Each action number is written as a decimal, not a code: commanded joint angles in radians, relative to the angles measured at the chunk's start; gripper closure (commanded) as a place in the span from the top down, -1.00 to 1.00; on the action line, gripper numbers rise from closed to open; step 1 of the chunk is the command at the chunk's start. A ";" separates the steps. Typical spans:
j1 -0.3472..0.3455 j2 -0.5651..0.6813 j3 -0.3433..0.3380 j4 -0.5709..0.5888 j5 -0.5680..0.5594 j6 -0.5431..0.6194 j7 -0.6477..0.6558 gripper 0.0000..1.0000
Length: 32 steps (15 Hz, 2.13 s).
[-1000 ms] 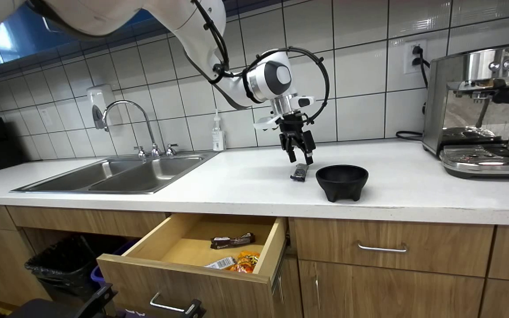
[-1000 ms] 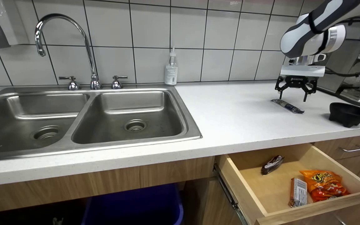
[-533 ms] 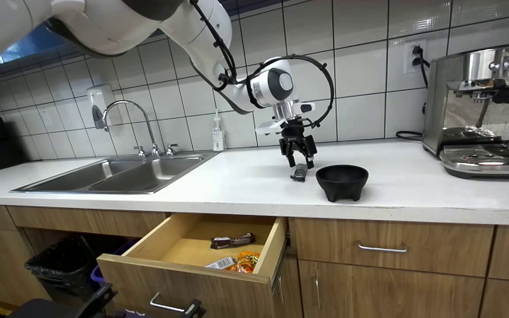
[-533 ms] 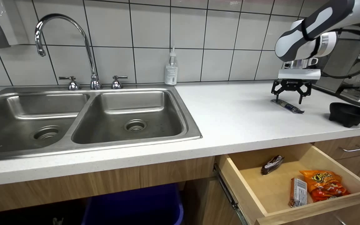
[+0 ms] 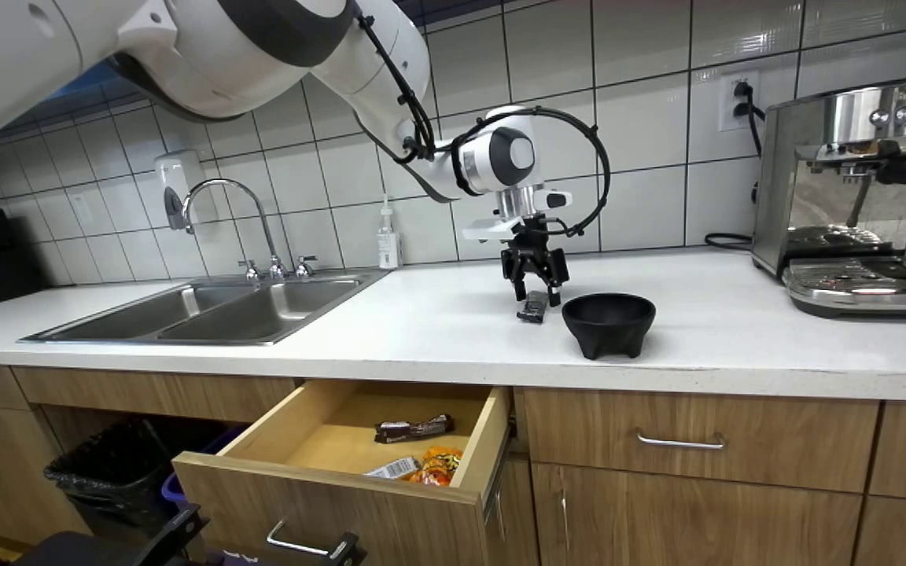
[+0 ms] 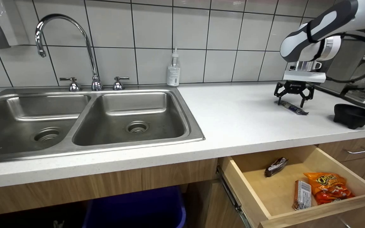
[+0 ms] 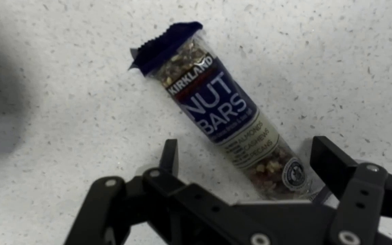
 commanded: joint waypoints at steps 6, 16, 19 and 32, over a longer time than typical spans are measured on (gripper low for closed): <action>-0.042 0.055 0.033 0.120 0.029 -0.093 -0.057 1.00; -0.039 0.061 0.037 0.143 0.027 -0.107 -0.059 -0.19; -0.036 0.058 0.037 0.141 0.025 -0.101 -0.056 -0.64; 0.012 -0.074 0.023 -0.028 0.009 0.001 -0.026 -0.85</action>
